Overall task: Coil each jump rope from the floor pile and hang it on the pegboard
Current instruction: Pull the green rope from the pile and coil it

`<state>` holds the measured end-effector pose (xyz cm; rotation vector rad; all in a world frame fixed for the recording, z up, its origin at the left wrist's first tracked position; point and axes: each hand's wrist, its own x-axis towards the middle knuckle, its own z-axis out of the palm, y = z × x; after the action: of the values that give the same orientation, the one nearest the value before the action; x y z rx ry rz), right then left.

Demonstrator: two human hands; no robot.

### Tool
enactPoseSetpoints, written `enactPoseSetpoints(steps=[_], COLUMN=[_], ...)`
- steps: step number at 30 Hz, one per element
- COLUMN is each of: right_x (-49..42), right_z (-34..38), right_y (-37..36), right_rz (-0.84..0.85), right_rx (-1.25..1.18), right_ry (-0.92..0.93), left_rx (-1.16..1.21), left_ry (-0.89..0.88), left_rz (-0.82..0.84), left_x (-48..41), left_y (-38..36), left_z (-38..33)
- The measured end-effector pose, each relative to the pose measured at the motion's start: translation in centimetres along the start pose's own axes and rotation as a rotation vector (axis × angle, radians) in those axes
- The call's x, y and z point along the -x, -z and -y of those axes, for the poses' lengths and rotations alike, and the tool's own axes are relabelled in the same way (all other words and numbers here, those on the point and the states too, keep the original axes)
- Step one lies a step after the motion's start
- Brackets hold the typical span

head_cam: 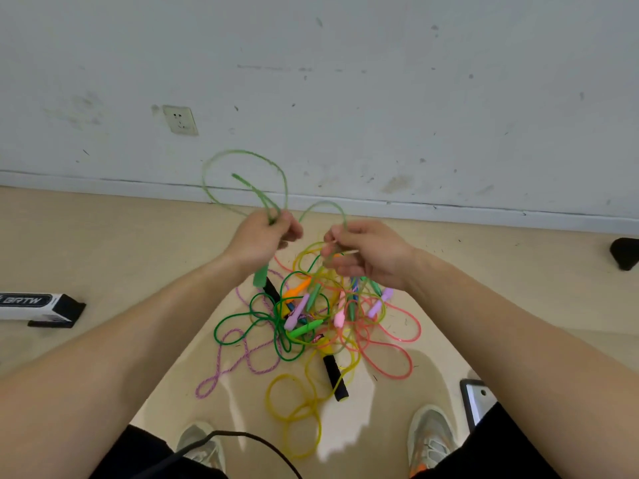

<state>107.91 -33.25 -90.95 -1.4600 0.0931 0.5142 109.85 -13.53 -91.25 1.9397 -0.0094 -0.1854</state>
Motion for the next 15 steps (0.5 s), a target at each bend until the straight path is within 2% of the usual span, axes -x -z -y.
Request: enactPoseSetpoints(steps=[3,7,11,15], right_x=[0.4,0.8,0.8,1.6], right_z=[2.1,3.4,3.4,3.0], right_y=[-0.1,0.3,2.6,4.7], right_rz=[-0.069,-0.172,-0.353,-0.469], right_rx=[-0.278,-0.41,-0.377,-0.168], right_ry=[0.064,0.137,0.143,0.11], left_rx=[0.162,0.334,0.411,0.365], left_ry=[-0.011,-0.027,0.132,0.138], left_rz=[0.135,0.303,0.394,0.35], left_x=[1.5,2.9,3.1,2.8], left_y=[-2.6,-4.3,-4.0,-2.9], left_z=[0.3,-0.4,-1.3,-2.2])
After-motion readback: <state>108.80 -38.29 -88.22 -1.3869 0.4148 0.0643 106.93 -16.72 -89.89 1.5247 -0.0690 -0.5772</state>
